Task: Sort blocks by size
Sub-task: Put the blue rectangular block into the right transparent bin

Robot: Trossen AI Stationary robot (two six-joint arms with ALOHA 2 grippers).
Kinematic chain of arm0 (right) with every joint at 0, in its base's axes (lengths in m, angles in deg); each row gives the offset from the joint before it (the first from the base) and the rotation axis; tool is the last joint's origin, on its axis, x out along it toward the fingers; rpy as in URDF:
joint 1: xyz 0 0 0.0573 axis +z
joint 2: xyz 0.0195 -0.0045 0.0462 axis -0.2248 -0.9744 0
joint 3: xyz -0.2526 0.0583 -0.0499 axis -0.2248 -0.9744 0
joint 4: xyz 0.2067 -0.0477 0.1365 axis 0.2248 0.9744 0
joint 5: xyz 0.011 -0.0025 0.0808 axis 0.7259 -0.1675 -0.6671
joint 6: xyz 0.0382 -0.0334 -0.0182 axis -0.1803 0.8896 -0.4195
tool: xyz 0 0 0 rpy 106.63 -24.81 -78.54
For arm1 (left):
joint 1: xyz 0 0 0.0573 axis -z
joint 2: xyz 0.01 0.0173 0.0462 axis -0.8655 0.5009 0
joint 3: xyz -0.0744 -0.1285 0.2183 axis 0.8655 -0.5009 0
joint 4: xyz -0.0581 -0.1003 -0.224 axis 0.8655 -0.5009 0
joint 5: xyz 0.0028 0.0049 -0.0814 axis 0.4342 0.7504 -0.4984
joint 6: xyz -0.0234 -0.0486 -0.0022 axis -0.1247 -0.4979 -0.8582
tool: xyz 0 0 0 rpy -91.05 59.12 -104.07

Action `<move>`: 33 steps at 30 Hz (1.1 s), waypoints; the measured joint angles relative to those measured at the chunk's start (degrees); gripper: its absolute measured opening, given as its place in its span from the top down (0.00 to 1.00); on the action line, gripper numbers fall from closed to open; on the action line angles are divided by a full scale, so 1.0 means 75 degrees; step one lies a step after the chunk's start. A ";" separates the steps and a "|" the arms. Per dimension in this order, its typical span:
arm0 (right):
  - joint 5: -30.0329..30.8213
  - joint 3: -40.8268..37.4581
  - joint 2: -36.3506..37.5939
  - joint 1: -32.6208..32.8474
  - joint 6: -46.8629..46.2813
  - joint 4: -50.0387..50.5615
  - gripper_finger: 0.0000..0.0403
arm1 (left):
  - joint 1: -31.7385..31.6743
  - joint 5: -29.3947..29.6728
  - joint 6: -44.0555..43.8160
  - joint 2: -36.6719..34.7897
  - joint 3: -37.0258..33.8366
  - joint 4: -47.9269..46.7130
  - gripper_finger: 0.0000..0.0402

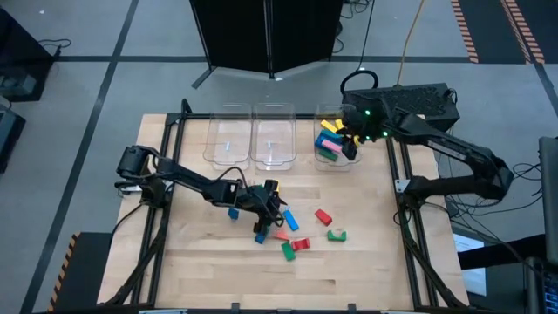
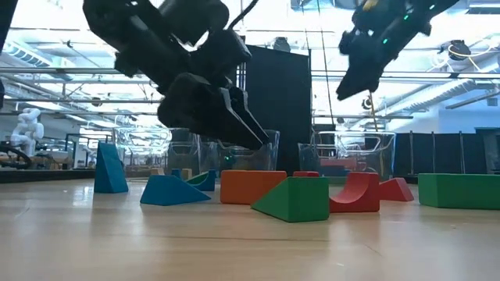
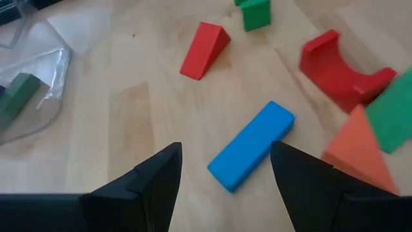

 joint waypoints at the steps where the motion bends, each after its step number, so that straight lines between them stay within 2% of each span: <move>1: 0.0000 0.0000 0.0172 0.0105 -0.0030 0.0108 0.62 | -0.0079 -0.0079 0.0004 0.0059 0.0010 0.0031 0.40; 8: 0.0006 0.0003 0.0973 0.1001 -0.0264 0.0681 0.62 | -0.0410 -0.0969 0.0059 0.1002 0.0487 -0.0002 0.40; 15: 0.0046 0.0006 0.1262 0.1890 -0.0659 0.0706 0.62 | -0.0419 -0.1214 0.0197 0.1664 0.1131 -0.0509 0.40; 20: 0.0910 0.0006 0.1268 0.2519 -0.0873 0.0791 0.62 | -0.0434 -0.1238 0.0083 0.1766 0.1364 -0.0840 0.42; 29: 0.2744 -0.0287 0.1255 0.3606 -0.1041 0.0951 0.62 | -0.0457 -0.1227 -0.0303 0.1797 0.1406 -0.0809 0.64; 33: 0.2815 -0.0810 0.1253 0.3855 -0.1310 0.0630 0.62 | -0.0500 -0.1155 -0.0617 0.1800 0.1405 -0.0768 0.70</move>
